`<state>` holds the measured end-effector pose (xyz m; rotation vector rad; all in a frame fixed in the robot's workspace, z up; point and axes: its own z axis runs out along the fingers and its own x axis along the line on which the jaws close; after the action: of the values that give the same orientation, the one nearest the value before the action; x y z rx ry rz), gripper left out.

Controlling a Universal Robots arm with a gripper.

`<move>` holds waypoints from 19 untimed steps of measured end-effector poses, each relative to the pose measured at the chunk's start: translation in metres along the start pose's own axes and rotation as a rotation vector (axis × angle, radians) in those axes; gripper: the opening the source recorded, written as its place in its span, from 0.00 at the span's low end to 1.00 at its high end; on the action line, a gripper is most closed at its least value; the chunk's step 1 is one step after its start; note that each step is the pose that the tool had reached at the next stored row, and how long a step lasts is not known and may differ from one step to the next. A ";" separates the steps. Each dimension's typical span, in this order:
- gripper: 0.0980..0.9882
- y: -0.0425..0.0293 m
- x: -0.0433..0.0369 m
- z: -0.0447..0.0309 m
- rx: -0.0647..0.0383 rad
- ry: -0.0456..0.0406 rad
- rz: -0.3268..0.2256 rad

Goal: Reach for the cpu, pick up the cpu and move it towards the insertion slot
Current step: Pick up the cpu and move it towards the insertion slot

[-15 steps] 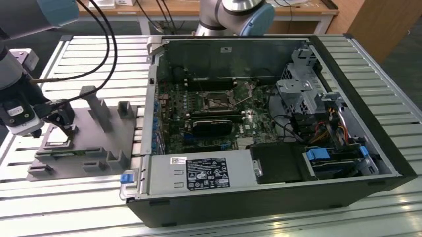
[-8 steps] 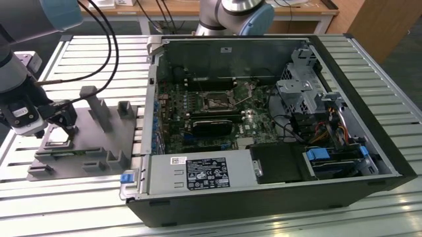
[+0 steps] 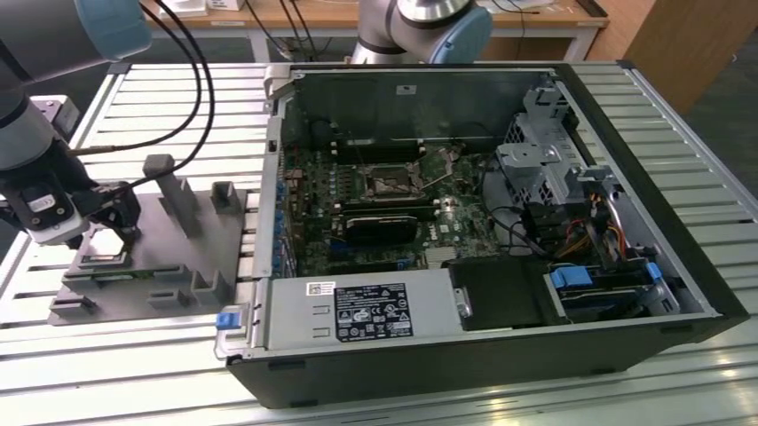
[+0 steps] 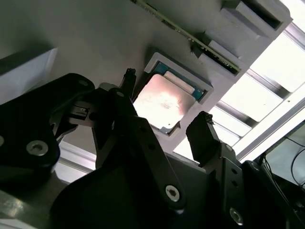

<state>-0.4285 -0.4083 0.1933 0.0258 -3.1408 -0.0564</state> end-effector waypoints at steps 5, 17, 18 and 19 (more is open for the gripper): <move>0.68 0.0012 0.0001 0.0031 0.000 0.0002 0.001; 0.59 0.0015 0.0019 0.0084 0.000 0.0000 0.001; 0.59 0.0016 0.0020 0.0085 0.000 0.0000 0.001; 0.59 0.0016 0.0021 0.0087 0.000 0.0001 0.001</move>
<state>-0.4306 -0.4064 0.1847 0.0236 -3.1407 -0.0564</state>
